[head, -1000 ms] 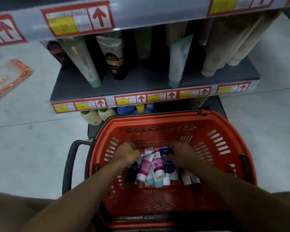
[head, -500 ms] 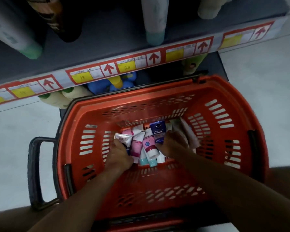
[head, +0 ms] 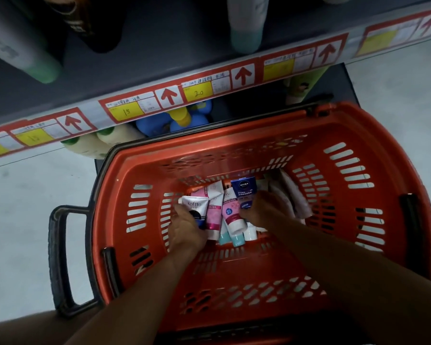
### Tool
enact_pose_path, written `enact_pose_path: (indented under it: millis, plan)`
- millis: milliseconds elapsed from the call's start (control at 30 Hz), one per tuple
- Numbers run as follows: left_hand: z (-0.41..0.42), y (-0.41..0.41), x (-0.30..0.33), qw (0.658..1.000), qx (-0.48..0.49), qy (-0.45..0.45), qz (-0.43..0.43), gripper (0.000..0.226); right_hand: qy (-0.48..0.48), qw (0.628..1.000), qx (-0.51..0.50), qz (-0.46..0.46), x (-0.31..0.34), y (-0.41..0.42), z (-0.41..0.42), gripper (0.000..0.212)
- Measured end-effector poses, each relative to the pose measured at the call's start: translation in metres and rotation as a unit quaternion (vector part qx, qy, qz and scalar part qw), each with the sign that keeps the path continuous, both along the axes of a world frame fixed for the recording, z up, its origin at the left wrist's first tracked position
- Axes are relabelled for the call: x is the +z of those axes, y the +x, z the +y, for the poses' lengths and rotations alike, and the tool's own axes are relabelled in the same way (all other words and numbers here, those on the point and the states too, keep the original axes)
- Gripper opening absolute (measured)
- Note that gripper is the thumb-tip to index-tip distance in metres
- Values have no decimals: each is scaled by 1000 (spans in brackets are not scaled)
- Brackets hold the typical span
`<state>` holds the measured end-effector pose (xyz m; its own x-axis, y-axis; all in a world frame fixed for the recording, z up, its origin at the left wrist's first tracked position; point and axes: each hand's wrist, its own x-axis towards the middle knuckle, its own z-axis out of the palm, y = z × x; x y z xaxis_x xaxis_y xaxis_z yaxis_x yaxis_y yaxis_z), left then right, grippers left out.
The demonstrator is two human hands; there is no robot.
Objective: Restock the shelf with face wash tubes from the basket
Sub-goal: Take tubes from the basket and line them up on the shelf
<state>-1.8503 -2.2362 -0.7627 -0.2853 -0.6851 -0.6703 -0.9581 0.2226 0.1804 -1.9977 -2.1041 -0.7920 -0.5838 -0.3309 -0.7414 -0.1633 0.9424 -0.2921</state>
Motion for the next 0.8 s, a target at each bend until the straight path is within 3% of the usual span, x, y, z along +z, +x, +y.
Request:
enact_pose_path:
  millis: [167, 333, 500, 700, 800]
  plan:
    - [-3, -2, 5, 999, 24, 16, -31, 88, 15, 999, 7, -36, 10, -1, 2, 33]
    - [-2, -4, 16, 997, 59, 42, -10, 98, 27, 995, 11, -97, 19, 0, 12, 29]
    - [6, 0, 33, 996, 49, 39, 59, 85, 13, 999, 29, -31, 46, -3, 19, 28]
    - [11, 4, 67, 991, 46, 8, 125, 80, -39, 998, -10, 56, 76, 5, 25, 63]
    - [11, 7, 86, 987, 52, -11, 148, 72, -64, 994, -20, 91, 95, 10, 29, 56]
